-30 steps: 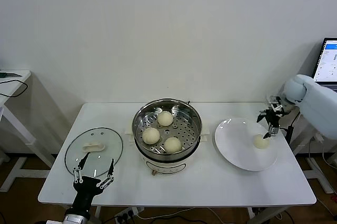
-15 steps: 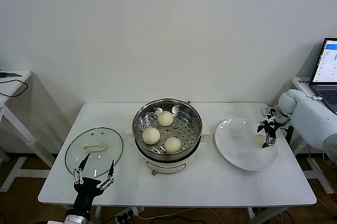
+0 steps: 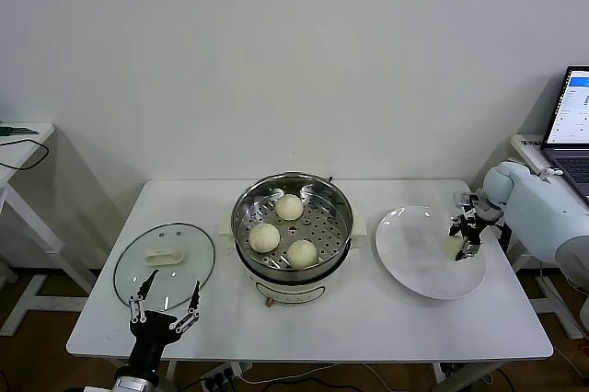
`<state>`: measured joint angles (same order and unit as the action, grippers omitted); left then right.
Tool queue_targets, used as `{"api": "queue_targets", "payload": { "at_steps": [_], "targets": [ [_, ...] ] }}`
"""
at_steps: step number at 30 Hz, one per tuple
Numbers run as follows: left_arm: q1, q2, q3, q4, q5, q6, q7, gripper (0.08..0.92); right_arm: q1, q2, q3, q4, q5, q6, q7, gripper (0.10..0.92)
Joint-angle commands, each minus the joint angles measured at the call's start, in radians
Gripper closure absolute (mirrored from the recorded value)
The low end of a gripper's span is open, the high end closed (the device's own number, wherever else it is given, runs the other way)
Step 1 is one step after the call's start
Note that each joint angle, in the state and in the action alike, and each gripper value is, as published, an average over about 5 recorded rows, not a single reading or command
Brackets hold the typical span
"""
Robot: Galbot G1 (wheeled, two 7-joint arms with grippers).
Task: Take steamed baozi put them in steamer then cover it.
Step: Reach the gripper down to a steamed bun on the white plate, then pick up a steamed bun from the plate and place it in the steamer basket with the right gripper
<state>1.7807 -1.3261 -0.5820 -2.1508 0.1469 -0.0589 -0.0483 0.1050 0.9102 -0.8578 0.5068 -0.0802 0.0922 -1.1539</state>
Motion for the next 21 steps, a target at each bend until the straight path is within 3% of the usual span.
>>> {"api": "queue_targets", "payload": {
  "at_steps": [1,5,8,13,21],
  "targets": [
    [-0.003,0.001,0.001,-0.005,-0.001,0.001,0.000,0.177,0.108,-0.012,-0.040,0.052,0.026,0.001,-0.070,0.350],
    [-0.007,0.003,0.003,-0.004,-0.001,0.002,0.000,0.177,0.249,-0.030,-0.112,0.150,0.068,-0.012,-0.215,0.355],
    [-0.011,0.004,0.004,-0.004,-0.001,0.001,0.000,0.177,0.380,-0.042,-0.230,0.277,0.194,-0.052,-0.273,0.355],
    [-0.013,0.004,0.006,-0.006,-0.001,0.000,0.000,0.177,0.567,-0.003,-0.378,0.437,0.407,-0.126,-0.289,0.355],
    [-0.007,0.003,0.010,-0.028,-0.002,0.002,-0.002,0.177,0.696,0.121,-0.487,0.567,0.616,-0.217,-0.258,0.355]
  ]
}}
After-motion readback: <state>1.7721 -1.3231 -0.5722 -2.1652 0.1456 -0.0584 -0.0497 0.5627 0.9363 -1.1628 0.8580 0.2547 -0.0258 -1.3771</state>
